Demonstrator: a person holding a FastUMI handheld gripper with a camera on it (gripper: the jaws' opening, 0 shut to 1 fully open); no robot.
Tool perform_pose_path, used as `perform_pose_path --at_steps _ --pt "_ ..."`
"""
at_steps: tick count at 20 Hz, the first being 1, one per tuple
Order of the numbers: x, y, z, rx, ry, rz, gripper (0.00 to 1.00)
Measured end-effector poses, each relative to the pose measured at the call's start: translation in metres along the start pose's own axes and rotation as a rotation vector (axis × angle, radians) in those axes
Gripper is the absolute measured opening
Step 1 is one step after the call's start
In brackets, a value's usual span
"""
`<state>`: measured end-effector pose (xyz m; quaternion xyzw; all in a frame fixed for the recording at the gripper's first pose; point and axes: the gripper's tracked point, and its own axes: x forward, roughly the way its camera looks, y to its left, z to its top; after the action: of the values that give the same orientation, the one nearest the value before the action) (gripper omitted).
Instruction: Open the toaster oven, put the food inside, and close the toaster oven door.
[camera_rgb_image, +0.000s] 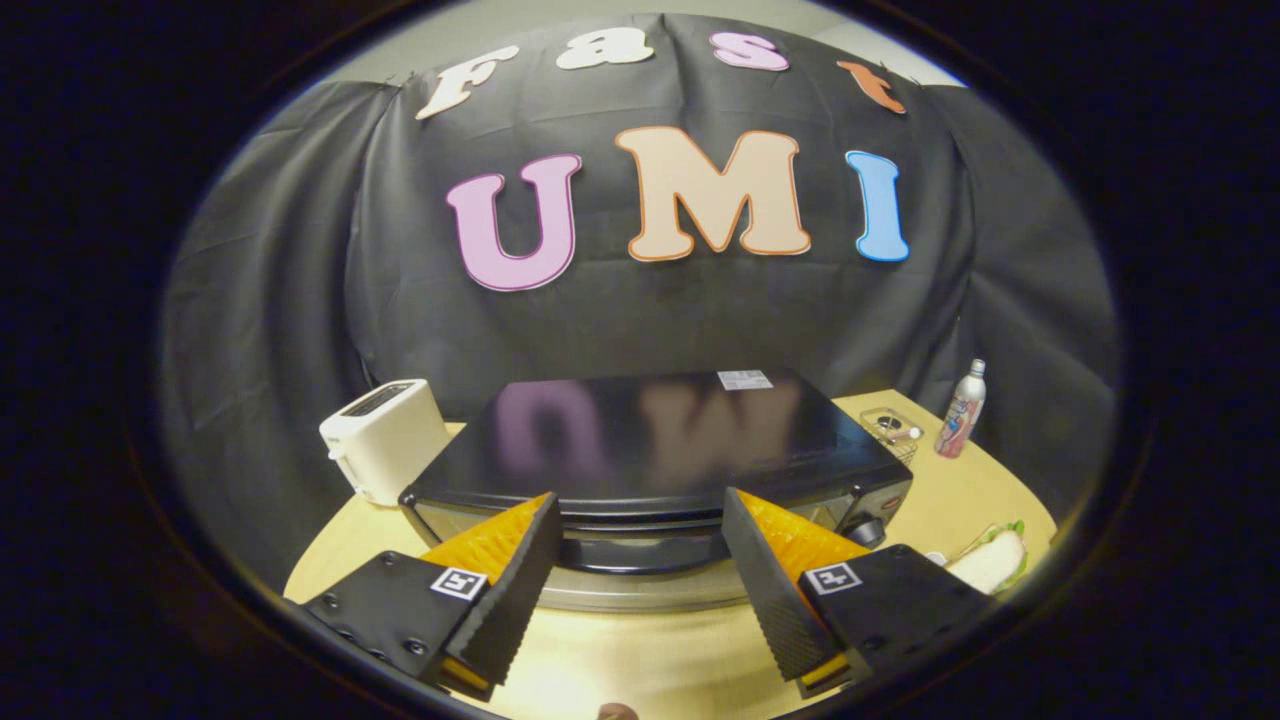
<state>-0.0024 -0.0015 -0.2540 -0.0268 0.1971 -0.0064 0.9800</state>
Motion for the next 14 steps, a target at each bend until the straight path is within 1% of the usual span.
perform_pose_path --at_steps 3,8,14 --pt "-0.023 -0.002 -0.013 -0.005 0.014 -0.003 0.99" --pt "-0.062 -0.006 -0.052 -0.026 0.085 -0.014 0.99" --pt "-0.086 -0.009 -0.088 -0.045 0.167 -0.021 0.99"
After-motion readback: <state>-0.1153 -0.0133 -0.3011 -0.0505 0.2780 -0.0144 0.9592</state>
